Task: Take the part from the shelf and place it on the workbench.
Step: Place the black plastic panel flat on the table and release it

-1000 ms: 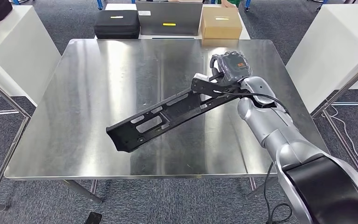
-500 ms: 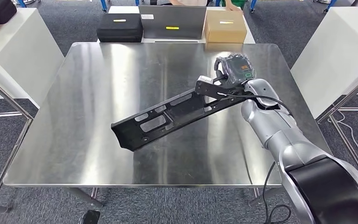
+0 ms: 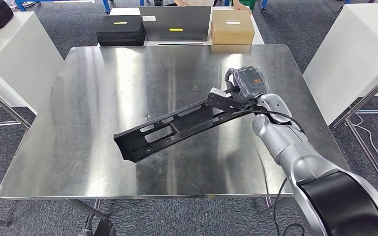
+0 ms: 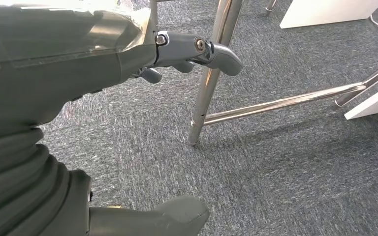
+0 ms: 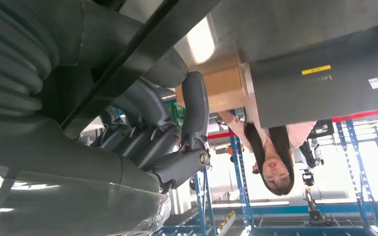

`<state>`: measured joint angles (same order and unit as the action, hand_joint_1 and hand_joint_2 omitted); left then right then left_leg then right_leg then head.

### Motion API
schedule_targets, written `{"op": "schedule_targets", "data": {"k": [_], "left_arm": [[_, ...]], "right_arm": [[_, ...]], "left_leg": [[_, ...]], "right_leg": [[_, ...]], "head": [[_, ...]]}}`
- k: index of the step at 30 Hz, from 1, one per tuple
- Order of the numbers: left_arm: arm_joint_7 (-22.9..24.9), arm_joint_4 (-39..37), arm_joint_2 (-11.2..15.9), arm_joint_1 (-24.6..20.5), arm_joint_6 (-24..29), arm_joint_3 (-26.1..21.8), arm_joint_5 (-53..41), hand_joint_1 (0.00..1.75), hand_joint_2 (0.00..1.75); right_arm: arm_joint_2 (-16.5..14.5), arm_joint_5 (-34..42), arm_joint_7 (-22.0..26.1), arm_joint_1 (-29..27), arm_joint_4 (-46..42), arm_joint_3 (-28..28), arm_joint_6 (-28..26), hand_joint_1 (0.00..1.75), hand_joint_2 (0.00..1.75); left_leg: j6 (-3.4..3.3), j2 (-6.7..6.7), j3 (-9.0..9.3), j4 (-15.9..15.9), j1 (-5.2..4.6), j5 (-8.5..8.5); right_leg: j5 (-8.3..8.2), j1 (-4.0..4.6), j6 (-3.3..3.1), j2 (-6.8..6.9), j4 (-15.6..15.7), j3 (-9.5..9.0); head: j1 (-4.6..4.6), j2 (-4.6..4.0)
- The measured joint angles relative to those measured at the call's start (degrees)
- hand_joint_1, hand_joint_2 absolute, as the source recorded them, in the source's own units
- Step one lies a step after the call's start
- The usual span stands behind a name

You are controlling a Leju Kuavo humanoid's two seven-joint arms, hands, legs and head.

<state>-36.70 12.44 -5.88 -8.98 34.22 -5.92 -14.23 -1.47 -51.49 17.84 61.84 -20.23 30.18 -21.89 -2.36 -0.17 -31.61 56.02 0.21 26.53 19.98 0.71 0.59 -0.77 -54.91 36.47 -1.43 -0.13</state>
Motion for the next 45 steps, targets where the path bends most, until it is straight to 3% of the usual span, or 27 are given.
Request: {"op": "schedule_targets", "data": {"k": [7,11,21,28,33,45], "left_arm": [[0.02,0.0,-0.09,0.05,-0.03,-0.41,0.26,0.0,1.75],[0.17,-0.01,-0.18,0.05,-0.4,-0.64,0.2,0.0,0.0],[1.97,-0.01,-0.17,0.38,-1.6,-0.83,-0.15,0.0,0.0],[3.4,-0.01,0.2,1.12,-2.05,-1.72,0.05,0.0,0.0],[3.63,-0.01,0.64,2.11,-2.34,-2.93,1.2,0.0,0.0],[2.05,-0.03,1.67,3.08,-2.33,-5.63,2.93,0.0,0.0]], "right_arm": [[-0.23,-0.36,0.04,-0.53,0.73,-0.8,-0.12,0.0,1.75],[-0.23,-0.41,-0.01,-0.57,0.81,-0.96,-0.12,0.0,1.75],[1.85,-2.13,-6.19,-0.66,1.57,-1.72,1.07,0.0,1.75],[6.28,-1.43,-12.68,1.61,2.37,-3.43,13.91,0.0,1.75],[8.67,-3.88,-15.31,3.44,2.29,-3.8,18.21,0.0,1.75],[16.35,-6.14,-14.06,5.37,-1.34,-2.74,22.33,0.0,1.75]], "left_leg": [[0.04,-0.01,0.0,0.01,-0.03,-0.03],[0.03,-0.01,0.0,0.03,-0.05,-0.02],[0.02,-0.02,-0.01,0.03,-0.16,0.01],[0.01,-0.02,0.04,0.03,-0.2,0.02],[0.01,-0.03,0.07,0.03,-0.2,0.02],[-0.05,-0.08,-0.01,0.05,-0.2,0.07]], "right_leg": [[-0.01,-0.02,0.0,0.01,-0.01,-0.01],[-0.01,-0.08,0.0,0.01,-0.01,0.0],[0.0,-0.16,0.01,0.03,0.0,-0.01],[0.0,-0.19,0.01,0.06,0.01,-0.07],[0.0,-0.2,0.01,0.06,0.01,-0.13],[0.0,-0.22,0.01,0.1,0.01,-0.1]], "head": [[0.01,0.0],[0.01,0.0],[0.01,0.0],[0.02,0.0],[0.01,0.0],[-0.01,0.0]]}}
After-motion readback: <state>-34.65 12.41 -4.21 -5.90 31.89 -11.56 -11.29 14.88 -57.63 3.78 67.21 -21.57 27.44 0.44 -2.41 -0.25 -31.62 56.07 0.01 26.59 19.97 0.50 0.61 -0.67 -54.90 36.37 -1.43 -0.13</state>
